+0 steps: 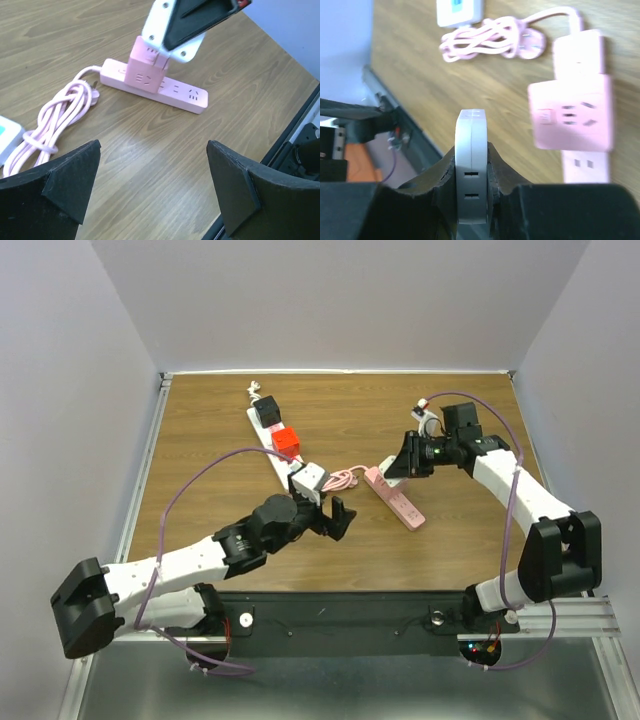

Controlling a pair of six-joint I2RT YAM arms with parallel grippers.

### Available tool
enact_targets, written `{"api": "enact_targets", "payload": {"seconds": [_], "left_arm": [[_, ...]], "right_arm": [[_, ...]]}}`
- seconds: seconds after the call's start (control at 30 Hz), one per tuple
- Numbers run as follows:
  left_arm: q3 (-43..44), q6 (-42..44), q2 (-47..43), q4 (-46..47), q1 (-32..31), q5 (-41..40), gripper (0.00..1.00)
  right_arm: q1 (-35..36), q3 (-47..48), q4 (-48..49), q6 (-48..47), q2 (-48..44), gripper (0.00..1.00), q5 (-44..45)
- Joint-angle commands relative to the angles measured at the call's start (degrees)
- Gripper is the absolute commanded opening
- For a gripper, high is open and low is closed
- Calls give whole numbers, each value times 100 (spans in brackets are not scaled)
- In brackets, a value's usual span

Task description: Insert the plug

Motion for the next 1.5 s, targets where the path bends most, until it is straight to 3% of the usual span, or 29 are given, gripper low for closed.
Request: {"api": "enact_targets", "payload": {"seconds": [0.0, 0.1, 0.23, 0.43, 0.73, 1.23, 1.47], "left_arm": [[-227, -340, -244, 71, 520, 317, 99], [-228, -367, -43, 142, 927, 600, 99], [289, -271, 894, 168, 1304, 959, 99], [1326, -472, 2363, 203, 1340, 1837, 98], [2048, -709, 3525, 634, 1323, 2366, 97], [2602, -939, 4220, 459, 857, 1260, 98], [2866, -1035, 4554, 414, 813, 1267, 98]], "right_arm": [[-128, 131, -196, -357, -337, 0, 624], [-164, 227, -504, -586, -504, 0, 1151], [-155, 411, -1231, -972, -566, 0, 1986], [-164, 272, -1585, -1052, -777, 1, 2838], [-164, 95, -1559, -745, -321, 0, 3454], [-164, 210, -1419, -507, 40, 0, 3719], [-172, -142, -1234, -376, 111, 0, 3947]]}}
